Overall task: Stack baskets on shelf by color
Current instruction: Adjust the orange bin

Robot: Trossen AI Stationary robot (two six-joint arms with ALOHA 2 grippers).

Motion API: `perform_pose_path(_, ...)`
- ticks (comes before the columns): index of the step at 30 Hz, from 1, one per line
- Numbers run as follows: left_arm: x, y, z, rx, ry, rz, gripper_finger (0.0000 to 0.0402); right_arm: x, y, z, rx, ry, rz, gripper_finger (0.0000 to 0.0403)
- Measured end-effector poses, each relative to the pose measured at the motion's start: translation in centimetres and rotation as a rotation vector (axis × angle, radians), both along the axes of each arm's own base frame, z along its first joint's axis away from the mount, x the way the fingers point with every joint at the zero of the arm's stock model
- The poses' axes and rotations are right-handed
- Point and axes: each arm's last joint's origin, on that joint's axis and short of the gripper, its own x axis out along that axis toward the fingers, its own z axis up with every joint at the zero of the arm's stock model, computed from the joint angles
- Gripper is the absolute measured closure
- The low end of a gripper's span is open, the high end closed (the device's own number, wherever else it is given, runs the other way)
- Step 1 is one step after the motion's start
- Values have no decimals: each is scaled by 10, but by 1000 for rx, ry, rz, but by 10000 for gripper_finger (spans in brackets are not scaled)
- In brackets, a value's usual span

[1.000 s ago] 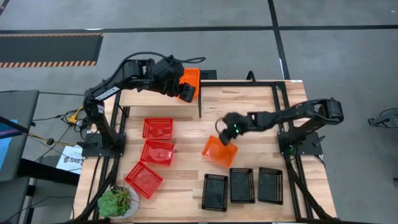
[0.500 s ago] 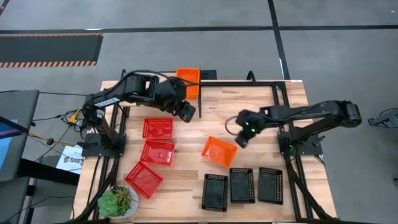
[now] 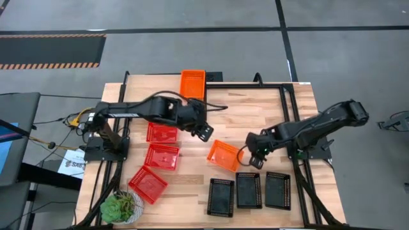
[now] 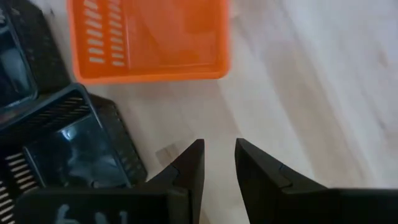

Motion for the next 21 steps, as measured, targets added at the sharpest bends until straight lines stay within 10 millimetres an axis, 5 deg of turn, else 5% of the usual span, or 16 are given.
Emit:
perform_pose_path(9, 23, 1, -53, -35, -51, 12, 221, 19, 12, -13, -30, -53, 101, 290)
perform_pose_path(21, 19, 6, -78, -79, 25, 57, 221, 77, -14, -42, -68, -277, 85, 290)
